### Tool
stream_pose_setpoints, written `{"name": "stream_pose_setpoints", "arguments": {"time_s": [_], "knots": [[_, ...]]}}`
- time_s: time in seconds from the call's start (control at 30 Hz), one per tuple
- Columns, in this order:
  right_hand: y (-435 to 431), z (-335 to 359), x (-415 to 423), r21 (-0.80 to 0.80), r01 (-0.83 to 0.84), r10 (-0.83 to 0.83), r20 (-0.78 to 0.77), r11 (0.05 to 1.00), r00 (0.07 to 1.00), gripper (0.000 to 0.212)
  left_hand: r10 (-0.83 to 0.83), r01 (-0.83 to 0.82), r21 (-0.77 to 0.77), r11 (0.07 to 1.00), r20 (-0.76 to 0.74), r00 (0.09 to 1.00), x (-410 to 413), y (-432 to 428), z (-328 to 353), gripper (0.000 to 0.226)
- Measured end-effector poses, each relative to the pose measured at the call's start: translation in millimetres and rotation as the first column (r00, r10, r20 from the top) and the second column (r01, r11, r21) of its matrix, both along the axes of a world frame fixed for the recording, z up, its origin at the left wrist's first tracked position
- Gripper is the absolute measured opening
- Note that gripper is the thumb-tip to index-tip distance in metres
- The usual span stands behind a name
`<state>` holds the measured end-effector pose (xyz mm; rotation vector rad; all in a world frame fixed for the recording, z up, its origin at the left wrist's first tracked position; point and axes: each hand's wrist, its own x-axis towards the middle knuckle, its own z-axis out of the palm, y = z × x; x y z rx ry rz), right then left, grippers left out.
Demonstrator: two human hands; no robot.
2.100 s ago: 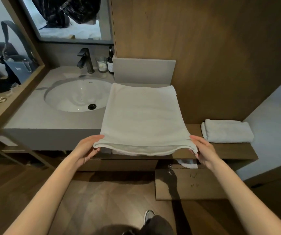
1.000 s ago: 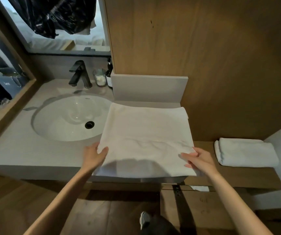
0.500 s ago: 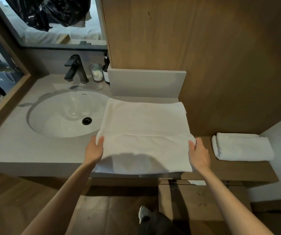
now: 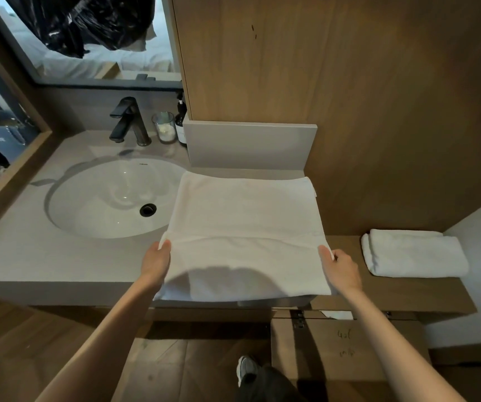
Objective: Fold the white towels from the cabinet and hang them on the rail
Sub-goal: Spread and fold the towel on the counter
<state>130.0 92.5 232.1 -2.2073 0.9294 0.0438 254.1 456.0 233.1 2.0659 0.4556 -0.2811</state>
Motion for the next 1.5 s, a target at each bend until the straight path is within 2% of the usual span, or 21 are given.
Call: {"name": "stream_pose_setpoints", "arguments": {"time_s": [0.07, 0.2, 0.33, 0.43, 0.5, 0.6, 0.67, 0.73, 0.8, 0.87, 0.93, 1.03, 1.1, 1.27, 1.5], "knots": [[3.2, -0.9, -4.1, -0.033, -0.01, 0.01, -0.008, 0.999, 1.0, 0.04, -0.003, 0.003, 0.01, 1.0, 0.018, 1.0, -2.9, -1.9, 0.3, 0.037], [9.6, -1.8, -9.7, -0.11, 0.015, -0.006, 0.082, 0.994, 0.997, 0.034, -0.018, 0.014, 0.065, 0.998, 0.061, 0.998, -8.8, -0.5, -0.5, 0.043], [12.2, -6.6, -11.2, -0.2, 0.061, -0.045, 0.083, 0.978, 0.996, 0.03, -0.019, 0.007, 0.135, 0.991, 0.086, 0.996, -15.7, -2.8, 4.3, 0.034], [19.8, 3.6, -10.4, -0.227, 0.089, -0.072, 0.081, 0.97, 0.994, 0.023, 0.006, -0.036, 0.18, 0.983, 0.163, 0.987, -25.4, -9.5, 9.7, 0.018], [25.2, 11.5, -12.0, -0.342, 0.081, -0.043, 0.119, 0.936, 0.992, 0.036, -0.055, -0.02, 0.268, 0.963, 0.267, 0.962, -29.2, -15.0, 7.3, 0.018], [48.1, 17.2, -11.2, -0.58, -0.113, 0.258, 0.174, 0.807, 0.95, 0.041, -0.277, 0.057, 0.456, 0.888, 0.431, 0.859, -32.5, -32.5, -2.3, 0.045], [78.1, 16.4, -2.2, -0.578, -0.351, 0.503, 0.121, 0.737, 0.856, 0.043, -0.563, 0.227, 0.607, 0.761, 0.446, 0.695, -43.1, -58.5, -7.4, 0.049], [110.5, 3.7, 13.6, -0.52, -0.551, 0.632, -0.025, 0.653, 0.774, 0.053, -0.727, 0.369, 0.674, 0.64, 0.376, 0.575, -58.3, -88.2, -12.6, 0.047], [132.3, -11.0, 27.5, -0.516, -0.618, 0.656, -0.135, 0.594, 0.743, 0.063, -0.773, 0.434, 0.684, 0.586, 0.313, 0.551, -65.6, -104.4, -18.1, 0.047], [138.5, -25.6, 30.2, -0.531, -0.62, 0.644, -0.17, 0.577, 0.746, 0.065, -0.812, 0.447, 0.734, 0.511, 0.24, 0.533, -64.8, -101.0, -29.1, 0.052], [134.7, -34.0, 25.3, -0.545, -0.592, 0.64, -0.125, 0.594, 0.758, 0.059, -0.84, 0.454, 0.775, 0.44, 0.176, 0.513, -62.6, -90.6, -35.9, 0.056], [128.1, -34.9, 20.2, -0.561, -0.581, 0.664, -0.072, 0.59, 0.745, 0.057, -0.855, 0.469, 0.791, 0.394, 0.127, 0.504, -62.1, -81.3, -34.9, 0.058], [119.8, -31.6, 18.6, -0.566, -0.602, 0.672, -0.11, 0.563, 0.732, 0.057, -0.845, 0.46, 0.795, 0.395, 0.118, 0.522, -59.3, -72.7, -34.4, 0.057], [69.4, -25.8, 2.3, -0.534, -0.614, 0.593, -0.238, 0.581, 0.769, 0.062, -0.767, 0.415, 0.76, 0.5, 0.166, 0.62, -52.2, -30.6, -29.7, 0.057], [35.8, -14.8, -21.7, -0.458, -0.598, 0.539, -0.267, 0.658, 0.799, 0.063, -0.763, 0.409, 0.732, 0.545, 0.23, 0.604, -52.4, -5.7, -26.2, 0.055]]}}
